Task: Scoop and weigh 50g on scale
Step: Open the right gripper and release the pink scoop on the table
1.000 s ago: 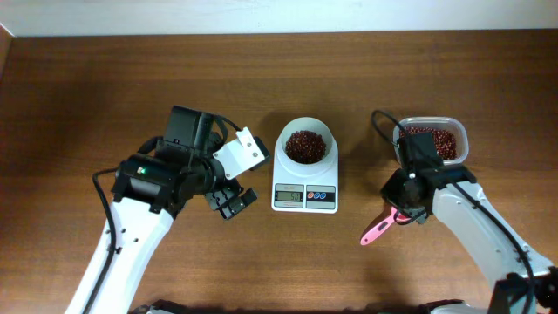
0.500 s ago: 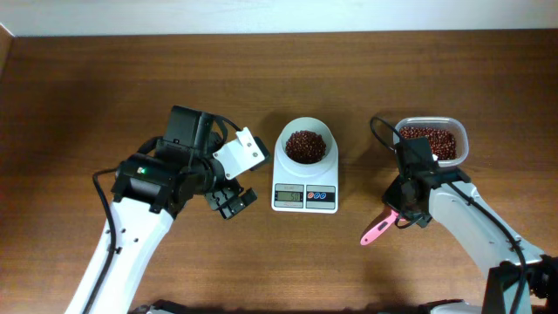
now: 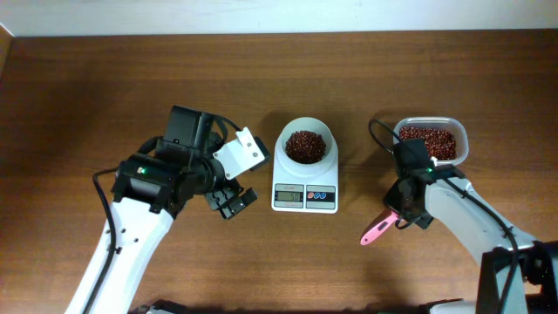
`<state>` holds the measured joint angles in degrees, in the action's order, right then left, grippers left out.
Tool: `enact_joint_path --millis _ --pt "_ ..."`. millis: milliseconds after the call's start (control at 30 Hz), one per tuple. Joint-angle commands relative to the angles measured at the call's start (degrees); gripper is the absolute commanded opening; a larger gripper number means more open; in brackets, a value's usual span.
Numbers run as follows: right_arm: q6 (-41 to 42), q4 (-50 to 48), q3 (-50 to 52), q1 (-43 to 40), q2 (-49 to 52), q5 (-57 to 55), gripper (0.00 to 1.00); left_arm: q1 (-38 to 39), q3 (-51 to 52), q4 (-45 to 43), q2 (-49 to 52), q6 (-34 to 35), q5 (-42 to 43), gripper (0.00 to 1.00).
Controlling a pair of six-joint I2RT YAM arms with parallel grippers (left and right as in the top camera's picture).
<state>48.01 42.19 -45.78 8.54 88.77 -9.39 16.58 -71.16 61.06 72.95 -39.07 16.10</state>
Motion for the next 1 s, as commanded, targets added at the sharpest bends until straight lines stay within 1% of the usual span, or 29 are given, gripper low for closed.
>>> enact_joint_path --millis 0,100,200,500,567,700,767,900,967 --pt "0.17 -1.86 0.63 -0.31 1.25 -0.15 0.04 -0.24 -0.85 -0.07 -0.59 -0.92 0.66 0.99" --pt "-0.85 -4.48 0.63 -0.31 1.36 -0.28 0.04 -0.24 -0.85 -0.09 -0.59 -0.92 0.66 0.99" --pt "-8.72 -7.02 0.63 -0.31 1.33 -0.28 0.04 -0.24 -0.85 -0.09 -0.59 -0.92 0.66 0.99" --pt "-27.71 -7.76 0.63 -0.31 1.33 1.14 0.04 -0.24 -0.85 -0.07 -0.59 -0.90 0.66 0.99" --pt "-29.38 -7.58 0.63 -0.31 1.33 1.22 0.04 -0.24 -0.85 -0.09 -0.59 -0.92 0.66 0.99" --pt "-29.51 -7.52 0.63 -0.31 1.33 1.07 0.04 -0.24 -0.85 -0.09 -0.59 -0.92 0.66 0.99" --pt "-32.06 -7.52 0.63 -0.31 1.33 0.76 0.04 -0.24 -0.85 -0.07 -0.59 -0.92 0.66 0.99" --pt "-32.41 -7.52 0.61 -0.37 1.33 -0.87 0.04 -0.24 -0.85 -0.09 -0.59 -0.92 0.66 0.99" --pt "-32.63 -7.50 0.61 -0.37 1.33 -4.57 0.04 -0.24 -0.85 -0.09 -0.59 -0.92 0.66 0.99"
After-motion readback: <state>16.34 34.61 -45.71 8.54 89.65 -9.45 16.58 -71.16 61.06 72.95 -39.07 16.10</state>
